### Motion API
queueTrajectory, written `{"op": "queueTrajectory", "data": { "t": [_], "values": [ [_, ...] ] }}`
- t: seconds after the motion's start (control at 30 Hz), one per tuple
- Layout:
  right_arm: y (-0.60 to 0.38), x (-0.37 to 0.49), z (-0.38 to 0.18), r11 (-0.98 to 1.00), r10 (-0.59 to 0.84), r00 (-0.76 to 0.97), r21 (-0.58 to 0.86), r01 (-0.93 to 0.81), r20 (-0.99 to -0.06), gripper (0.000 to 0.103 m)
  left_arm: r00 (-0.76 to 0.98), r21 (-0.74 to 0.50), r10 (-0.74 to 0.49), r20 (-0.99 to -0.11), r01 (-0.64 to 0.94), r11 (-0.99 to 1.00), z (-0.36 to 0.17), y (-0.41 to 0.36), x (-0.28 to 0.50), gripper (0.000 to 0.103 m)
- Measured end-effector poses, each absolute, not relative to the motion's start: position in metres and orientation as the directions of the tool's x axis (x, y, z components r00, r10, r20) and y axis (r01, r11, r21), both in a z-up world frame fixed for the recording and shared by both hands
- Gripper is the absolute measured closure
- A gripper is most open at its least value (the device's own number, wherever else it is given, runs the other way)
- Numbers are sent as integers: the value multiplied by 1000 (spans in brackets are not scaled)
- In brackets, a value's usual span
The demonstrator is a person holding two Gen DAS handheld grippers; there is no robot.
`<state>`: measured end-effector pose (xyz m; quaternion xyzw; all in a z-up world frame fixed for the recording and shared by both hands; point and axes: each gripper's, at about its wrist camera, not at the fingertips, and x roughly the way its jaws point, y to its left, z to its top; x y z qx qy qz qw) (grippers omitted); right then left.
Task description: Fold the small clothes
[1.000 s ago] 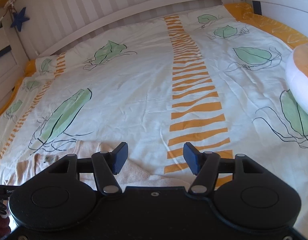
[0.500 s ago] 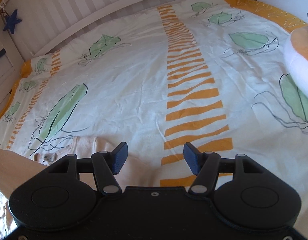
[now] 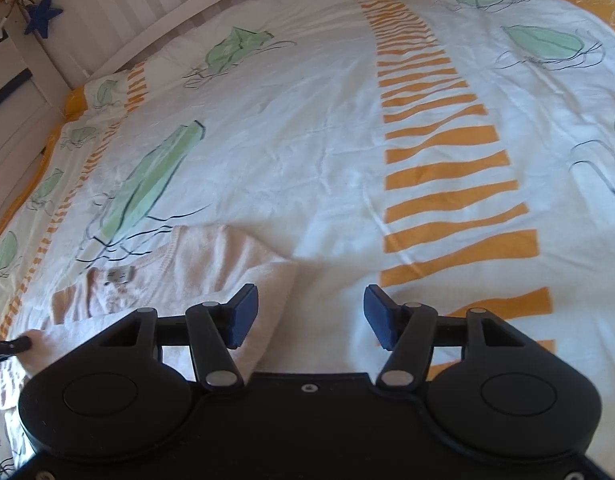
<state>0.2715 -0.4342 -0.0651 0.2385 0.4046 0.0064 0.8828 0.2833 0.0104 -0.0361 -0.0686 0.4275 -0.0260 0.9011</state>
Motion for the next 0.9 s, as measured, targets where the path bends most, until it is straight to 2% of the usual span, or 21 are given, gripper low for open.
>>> {"op": "queueTrajectory", "data": {
  "t": [0.07, 0.13, 0.27, 0.3, 0.37, 0.4, 0.53, 0.57, 0.67, 0.73, 0.8, 0.87, 0.9],
  "values": [
    [-428, 273, -67, 880, 237, 677, 449, 153, -696, 41, 630, -138, -100, -770, -12, 990, -39, 11, 283, 96],
    [-420, 276, -69, 886, 246, 677, 444, 132, -693, 47, 624, -139, -98, -775, -18, 990, -44, 12, 282, 96],
    [-408, 282, -77, 908, 234, 648, 402, 122, -725, 51, 617, -143, -103, -780, -15, 990, -48, 11, 282, 96],
    [-406, 283, -79, 911, 231, 643, 394, 120, -730, 58, 618, -142, -105, -779, -10, 990, -48, 11, 281, 96],
    [-401, 283, -80, 919, 236, 645, 382, 94, -727, 85, 617, -142, -111, -779, -1, 990, -48, 10, 281, 96],
    [-398, 283, -77, 929, 223, 656, 360, 80, -721, 91, 617, -144, -115, -778, 3, 990, -47, 9, 280, 96],
    [-401, 281, -60, 962, 113, 743, 261, 85, -659, 94, 619, -176, -166, -768, 45, 983, -45, 4, 274, 96],
    [-406, 284, -61, 959, 96, 746, 263, 109, -659, 99, 617, -161, -162, -770, 57, 985, -46, 0, 273, 96],
    [-418, 290, -72, 953, 58, 719, 252, 166, -693, 97, 608, -119, -140, -781, 76, 990, -52, -7, 273, 96],
    [-425, 288, -74, 937, 73, 702, 289, 195, -708, 85, 598, -123, -139, -789, 68, 990, -57, -5, 274, 96],
    [-430, 284, -67, 926, 117, 693, 331, 183, -711, 84, 593, -123, -137, -793, 64, 990, -59, -2, 275, 96],
    [-424, 278, -54, 934, 147, 682, 327, 142, -717, 67, 590, -111, -130, -797, 69, 991, -61, 0, 276, 96],
    [-419, 273, -50, 945, 147, 678, 305, 120, -720, 54, 592, -108, -129, -796, 71, 992, -61, 2, 276, 96]
  ]
}}
